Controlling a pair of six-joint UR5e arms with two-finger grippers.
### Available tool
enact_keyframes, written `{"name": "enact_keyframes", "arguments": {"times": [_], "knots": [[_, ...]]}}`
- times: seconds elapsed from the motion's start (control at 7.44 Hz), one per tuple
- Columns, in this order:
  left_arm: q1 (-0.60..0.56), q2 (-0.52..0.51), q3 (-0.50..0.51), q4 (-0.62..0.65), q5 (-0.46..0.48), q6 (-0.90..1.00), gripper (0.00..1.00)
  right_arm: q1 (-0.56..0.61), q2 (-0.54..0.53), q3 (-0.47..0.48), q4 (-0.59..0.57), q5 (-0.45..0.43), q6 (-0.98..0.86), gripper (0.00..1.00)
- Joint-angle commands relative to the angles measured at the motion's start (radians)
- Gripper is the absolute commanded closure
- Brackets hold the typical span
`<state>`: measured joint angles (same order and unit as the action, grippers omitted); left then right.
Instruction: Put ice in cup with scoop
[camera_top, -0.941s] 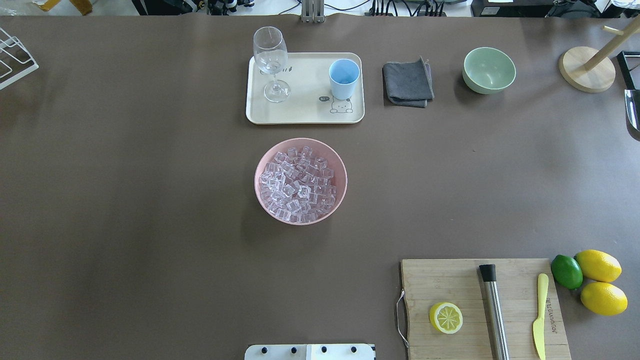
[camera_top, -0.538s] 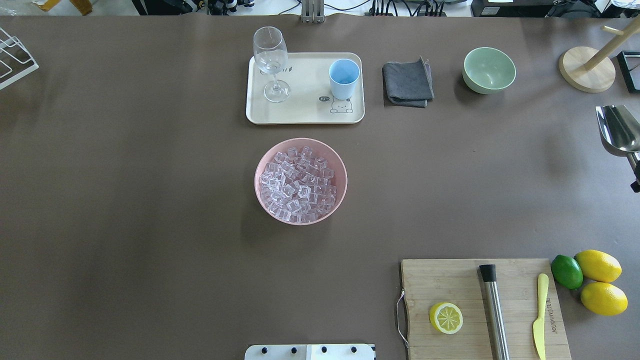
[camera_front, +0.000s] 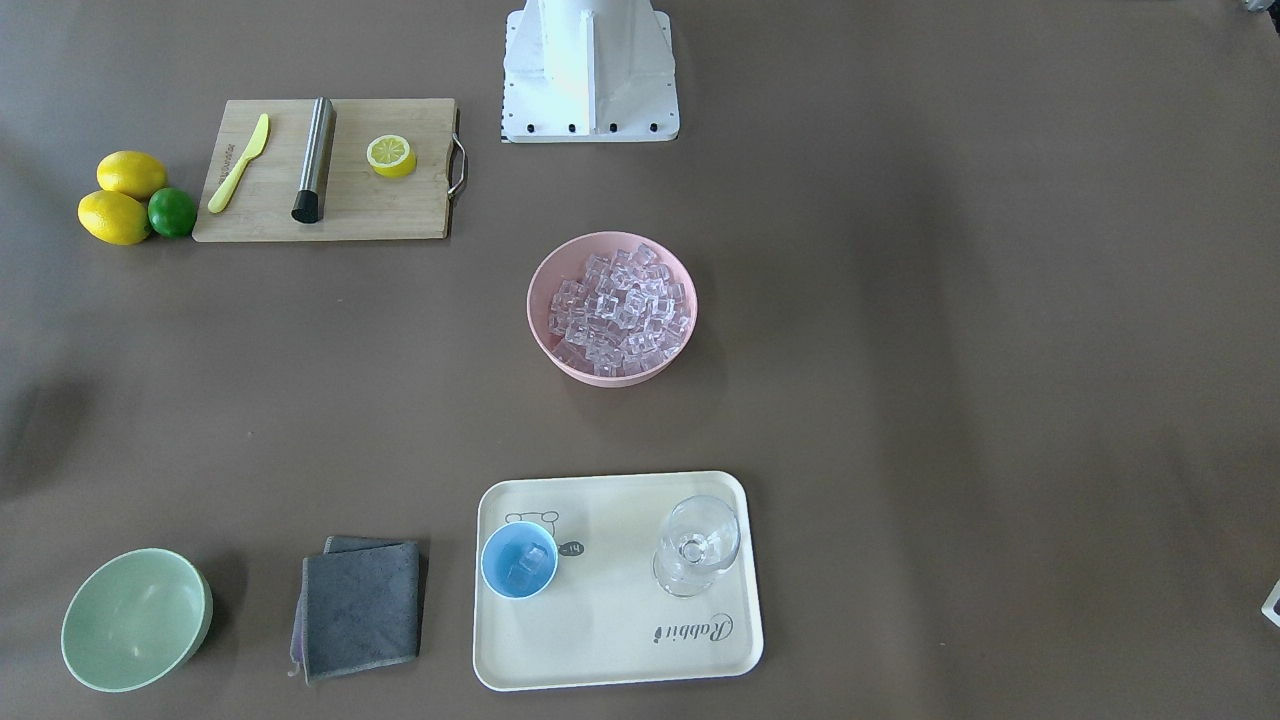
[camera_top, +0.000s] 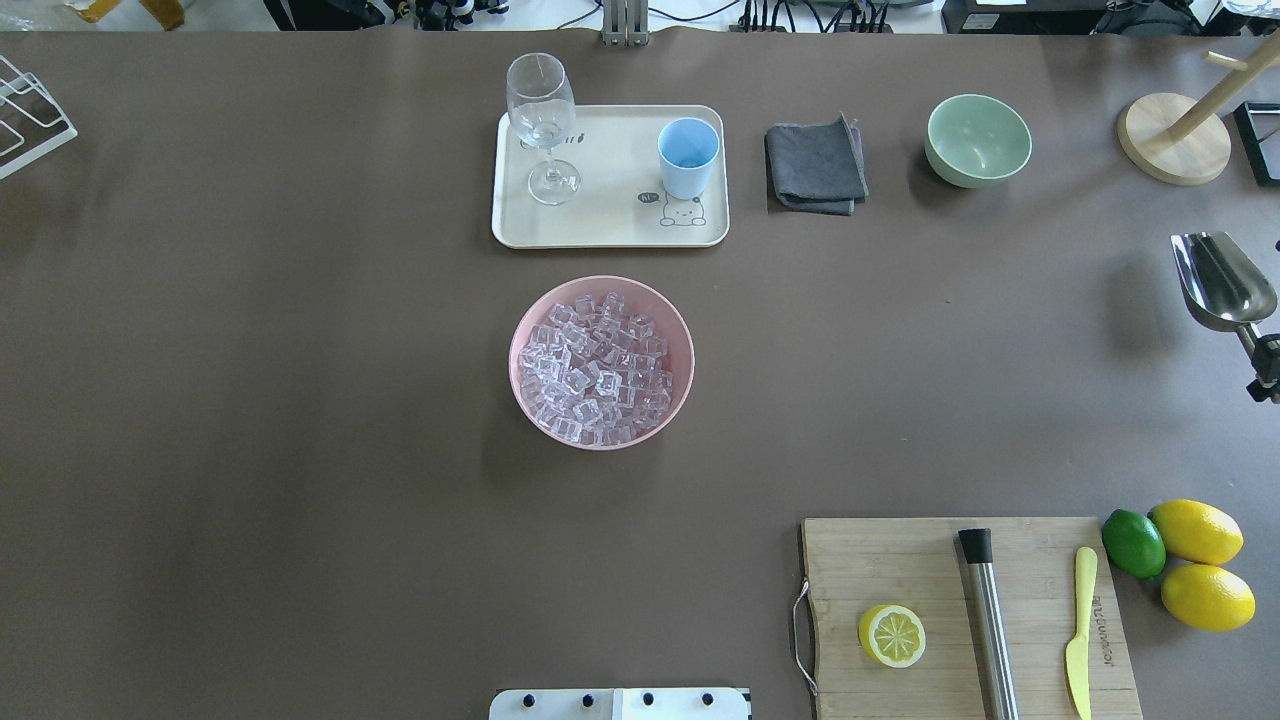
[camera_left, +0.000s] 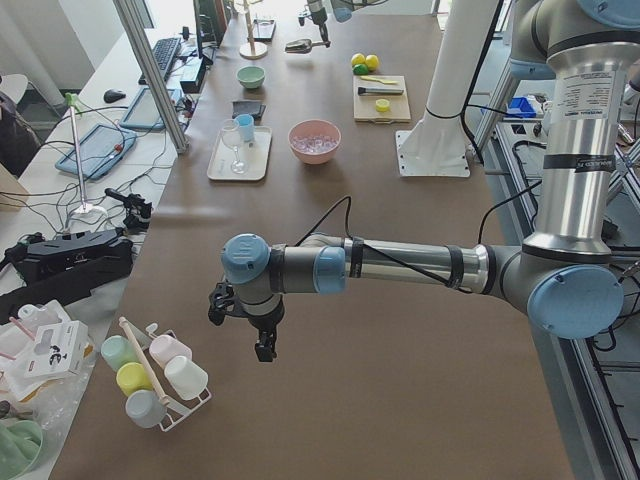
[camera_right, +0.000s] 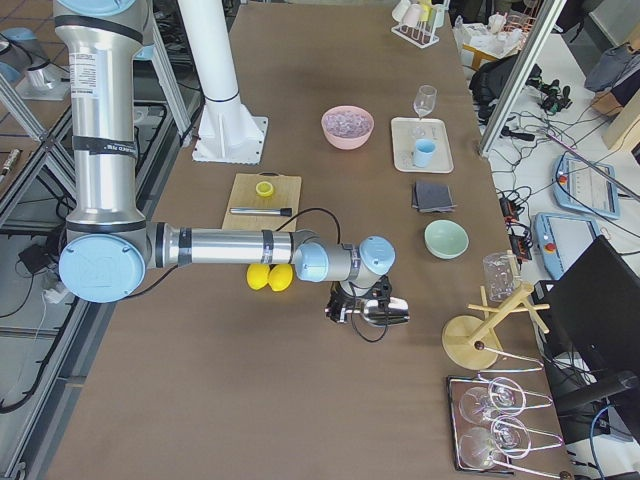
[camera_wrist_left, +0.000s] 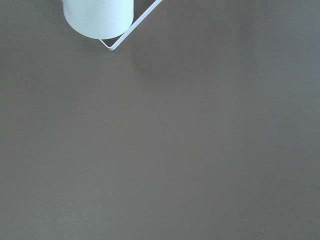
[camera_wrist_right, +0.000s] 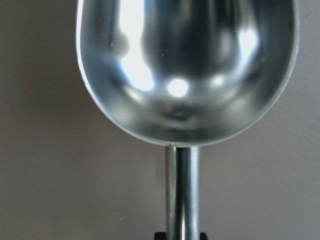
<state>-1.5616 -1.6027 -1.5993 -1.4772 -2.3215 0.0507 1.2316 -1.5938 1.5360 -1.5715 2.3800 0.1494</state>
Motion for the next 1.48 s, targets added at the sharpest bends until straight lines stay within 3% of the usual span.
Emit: {"name": "enact_keyframes", "arguments": {"times": [0.0, 0.13, 0.27, 0.4, 0.54, 0.94, 1.21, 1.34], "knots": [[0.000, 0.000, -0.002, 0.002, 0.001, 0.000, 0.02, -0.004, 0.002, -0.022, 0.001, -0.001, -0.019, 1.00], [0.000, 0.001, -0.007, 0.002, 0.001, 0.000, 0.02, -0.004, 0.002, -0.023, 0.002, -0.001, -0.019, 1.00], [0.000, 0.001, -0.007, 0.002, 0.001, -0.002, 0.02, -0.004, 0.002, -0.024, 0.001, -0.002, -0.019, 0.71], [0.000, 0.000, -0.007, 0.002, 0.001, -0.002, 0.02, -0.003, 0.003, -0.020, 0.001, -0.001, -0.018, 0.31], [0.000, 0.000, -0.008, 0.002, 0.001, -0.003, 0.02, -0.003, 0.002, -0.014, 0.002, -0.001, -0.021, 0.00], [-0.002, 0.007, -0.008, 0.003, 0.001, -0.006, 0.02, 0.026, -0.032, 0.102, -0.008, -0.008, -0.021, 0.00], [0.003, 0.001, -0.007, 0.002, 0.001, -0.006, 0.02, 0.144, -0.061, 0.171, -0.013, -0.010, -0.027, 0.00], [0.003, 0.001, -0.002, 0.002, 0.002, -0.005, 0.02, 0.220, -0.060, 0.186, -0.062, -0.012, -0.127, 0.00]]}}
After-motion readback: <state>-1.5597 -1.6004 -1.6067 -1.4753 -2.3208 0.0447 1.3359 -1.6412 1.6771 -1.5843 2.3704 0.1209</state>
